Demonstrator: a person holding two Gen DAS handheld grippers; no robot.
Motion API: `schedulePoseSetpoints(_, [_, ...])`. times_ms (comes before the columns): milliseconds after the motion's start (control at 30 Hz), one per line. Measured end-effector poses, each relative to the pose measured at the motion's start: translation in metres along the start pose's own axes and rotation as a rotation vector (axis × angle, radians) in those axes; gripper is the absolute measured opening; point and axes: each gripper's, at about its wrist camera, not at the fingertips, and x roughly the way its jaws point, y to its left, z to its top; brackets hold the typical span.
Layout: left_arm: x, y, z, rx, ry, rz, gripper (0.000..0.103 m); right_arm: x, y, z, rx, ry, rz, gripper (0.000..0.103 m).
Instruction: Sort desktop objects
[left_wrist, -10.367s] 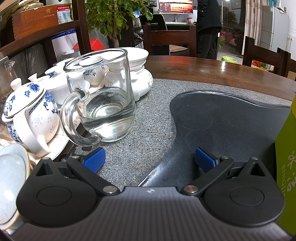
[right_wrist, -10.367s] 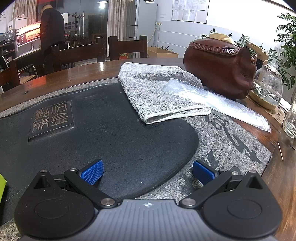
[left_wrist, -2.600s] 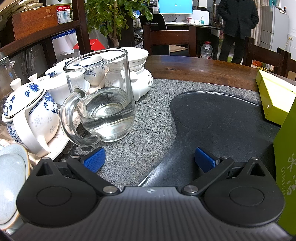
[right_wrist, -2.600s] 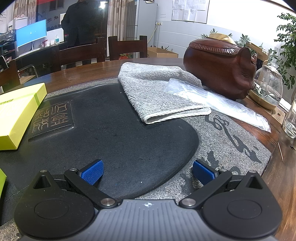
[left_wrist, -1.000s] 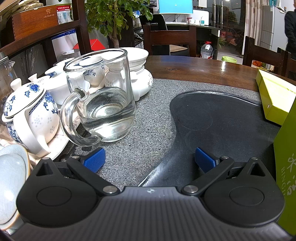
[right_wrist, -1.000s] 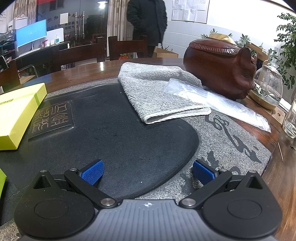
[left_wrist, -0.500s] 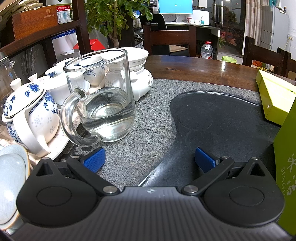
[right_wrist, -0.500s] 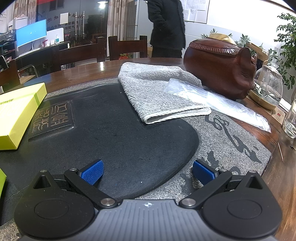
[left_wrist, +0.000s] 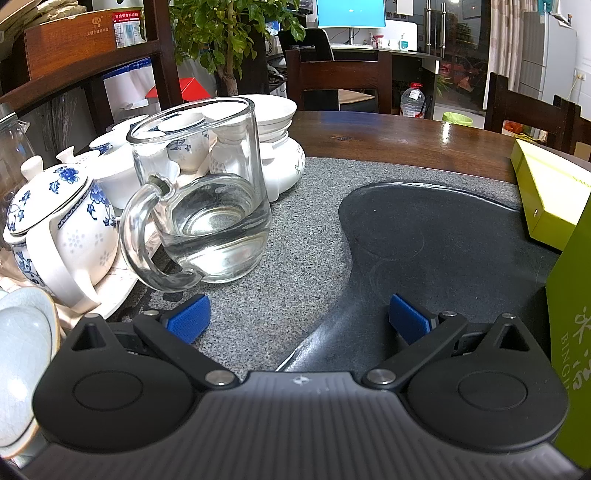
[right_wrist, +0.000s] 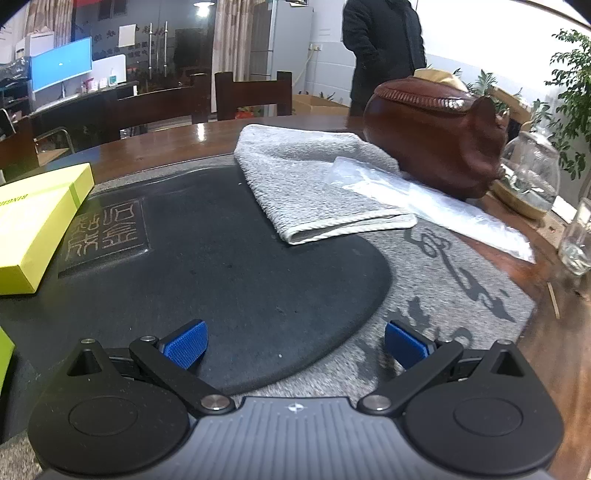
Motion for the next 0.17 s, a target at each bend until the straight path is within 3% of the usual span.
schedulePoseSetpoints(167, [-0.002,0.002,0.0,-0.003,0.013,0.007,0.103,-0.024,0.003,-0.004,-0.048,-0.023,0.011,0.103])
